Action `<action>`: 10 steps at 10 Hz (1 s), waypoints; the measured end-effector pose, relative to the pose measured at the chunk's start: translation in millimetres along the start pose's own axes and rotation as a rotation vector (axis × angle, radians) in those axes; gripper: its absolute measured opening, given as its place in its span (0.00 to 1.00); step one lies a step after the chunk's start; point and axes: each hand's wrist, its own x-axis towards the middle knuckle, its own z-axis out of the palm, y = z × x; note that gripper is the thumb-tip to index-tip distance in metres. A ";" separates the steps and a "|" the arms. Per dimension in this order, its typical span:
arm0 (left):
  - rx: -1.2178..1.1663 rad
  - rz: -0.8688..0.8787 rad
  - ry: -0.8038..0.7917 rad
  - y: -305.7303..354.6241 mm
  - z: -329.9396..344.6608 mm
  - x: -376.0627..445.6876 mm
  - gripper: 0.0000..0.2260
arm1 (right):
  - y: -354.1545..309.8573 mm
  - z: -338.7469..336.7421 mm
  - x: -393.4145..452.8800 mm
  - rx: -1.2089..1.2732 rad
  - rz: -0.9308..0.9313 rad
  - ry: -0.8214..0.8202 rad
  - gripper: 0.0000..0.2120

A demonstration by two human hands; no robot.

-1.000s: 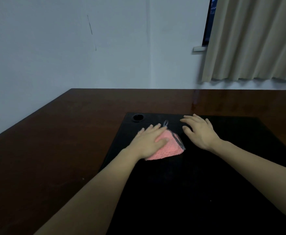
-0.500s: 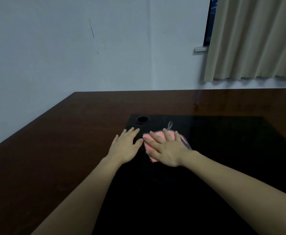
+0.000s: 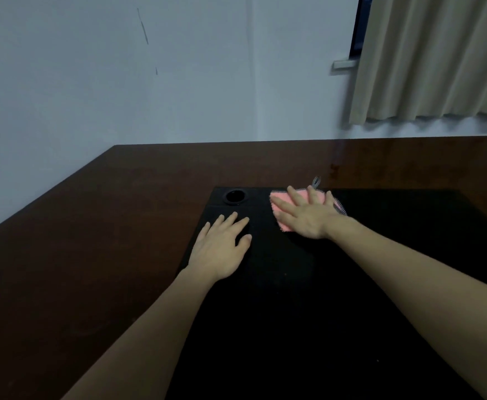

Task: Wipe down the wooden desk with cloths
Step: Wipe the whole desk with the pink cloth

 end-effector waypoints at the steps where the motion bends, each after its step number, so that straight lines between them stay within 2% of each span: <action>1: -0.004 0.001 0.006 1.4 0.0 -1.4 0.23 | -10.4 8.6 -48.7 -0.025 -0.106 -0.022 0.28; 3: 0.029 -0.024 0.037 2.6 2.8 -2.2 0.23 | -25.4 30.7 -151.1 -0.018 -0.305 -0.038 0.33; 5: 0.031 -0.019 0.037 -0.8 2.8 -2.4 0.23 | -18.4 24.7 -108.2 -0.040 -0.230 -0.015 0.27; 7: 0.032 -0.018 0.037 0.0 2.1 -3.9 0.23 | -21.1 15.8 -46.9 0.005 -0.047 0.007 0.27; 8: 0.029 -0.013 0.041 0.3 2.3 -4.1 0.23 | -31.7 20.3 -65.4 -0.017 -0.063 -0.005 0.28; 10: 0.025 -0.011 0.047 0.3 4.0 -2.6 0.23 | -56.9 38.5 -149.2 -0.024 -0.238 -0.013 0.29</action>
